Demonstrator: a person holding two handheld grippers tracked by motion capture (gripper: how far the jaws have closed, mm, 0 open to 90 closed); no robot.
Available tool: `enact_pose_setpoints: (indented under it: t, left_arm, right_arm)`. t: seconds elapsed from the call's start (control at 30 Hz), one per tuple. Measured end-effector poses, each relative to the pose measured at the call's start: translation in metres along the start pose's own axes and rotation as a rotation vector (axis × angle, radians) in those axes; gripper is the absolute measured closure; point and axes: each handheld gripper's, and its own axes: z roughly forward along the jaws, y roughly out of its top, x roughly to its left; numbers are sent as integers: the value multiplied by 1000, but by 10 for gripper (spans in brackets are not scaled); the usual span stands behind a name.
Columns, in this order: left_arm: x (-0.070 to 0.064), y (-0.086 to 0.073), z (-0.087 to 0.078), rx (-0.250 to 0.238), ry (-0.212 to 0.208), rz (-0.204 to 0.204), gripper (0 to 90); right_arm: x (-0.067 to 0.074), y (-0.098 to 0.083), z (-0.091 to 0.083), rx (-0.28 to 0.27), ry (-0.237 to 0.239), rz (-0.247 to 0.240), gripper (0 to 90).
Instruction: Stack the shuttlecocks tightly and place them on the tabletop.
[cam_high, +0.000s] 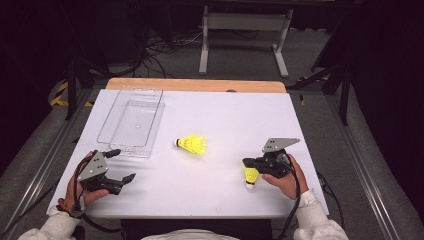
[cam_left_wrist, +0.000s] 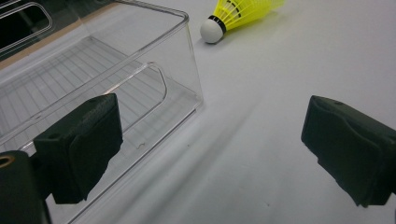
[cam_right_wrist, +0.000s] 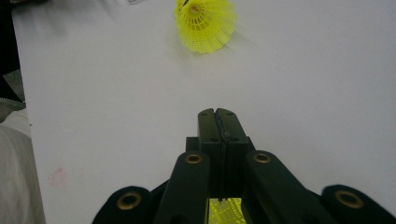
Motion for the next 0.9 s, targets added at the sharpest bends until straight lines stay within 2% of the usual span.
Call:
enact_pose_setpoints:
  t: [0.33, 0.43, 0.9]
  left_arm:
    - [0, 0, 0, -1, 2, 0, 62]
    - [0, 0, 0, -1, 2, -3, 62]
    - [1, 1, -1, -17, 15, 0, 63]
  right_arm:
    - [1, 6, -1, -30, -15, -5, 900]
    - [1, 7, -3, -54, -3, -2, 900]
    - [4, 20, -5, -114, -36, -14, 900]
